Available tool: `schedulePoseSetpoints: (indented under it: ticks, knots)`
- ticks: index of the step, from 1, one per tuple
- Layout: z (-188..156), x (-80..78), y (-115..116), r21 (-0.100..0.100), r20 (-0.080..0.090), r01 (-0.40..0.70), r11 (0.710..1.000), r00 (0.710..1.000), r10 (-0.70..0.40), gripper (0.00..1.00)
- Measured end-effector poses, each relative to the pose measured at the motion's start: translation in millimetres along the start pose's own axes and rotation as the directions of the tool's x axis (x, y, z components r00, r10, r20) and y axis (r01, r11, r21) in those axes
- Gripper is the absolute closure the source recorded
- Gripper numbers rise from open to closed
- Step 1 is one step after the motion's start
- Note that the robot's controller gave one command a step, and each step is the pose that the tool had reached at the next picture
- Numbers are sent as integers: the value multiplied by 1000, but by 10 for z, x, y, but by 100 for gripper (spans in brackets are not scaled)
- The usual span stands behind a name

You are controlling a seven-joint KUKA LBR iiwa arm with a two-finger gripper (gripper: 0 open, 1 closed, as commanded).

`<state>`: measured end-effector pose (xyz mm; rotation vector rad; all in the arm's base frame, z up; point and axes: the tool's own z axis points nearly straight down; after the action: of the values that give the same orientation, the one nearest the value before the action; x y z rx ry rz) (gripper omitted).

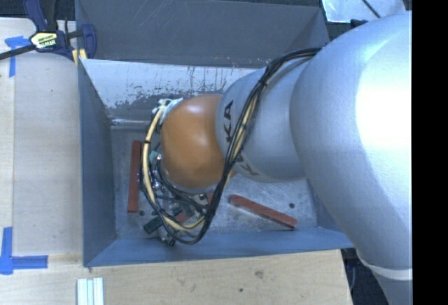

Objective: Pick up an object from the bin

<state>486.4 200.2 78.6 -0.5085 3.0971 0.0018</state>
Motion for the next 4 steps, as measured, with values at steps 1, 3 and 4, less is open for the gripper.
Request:
schedulePoseSetpoints:
  ticks: [1, 3, 4]
  knots:
    - [0, 2, 1, 0, -1, 0, 1000, 1000, 0, 100]
    - [-36, -105, -8, 0, 2, 4, 1000, 1000, -4, 100]
    - [-30, -100, -14, 0, 1, 3, 1000, 1000, -3, 0]
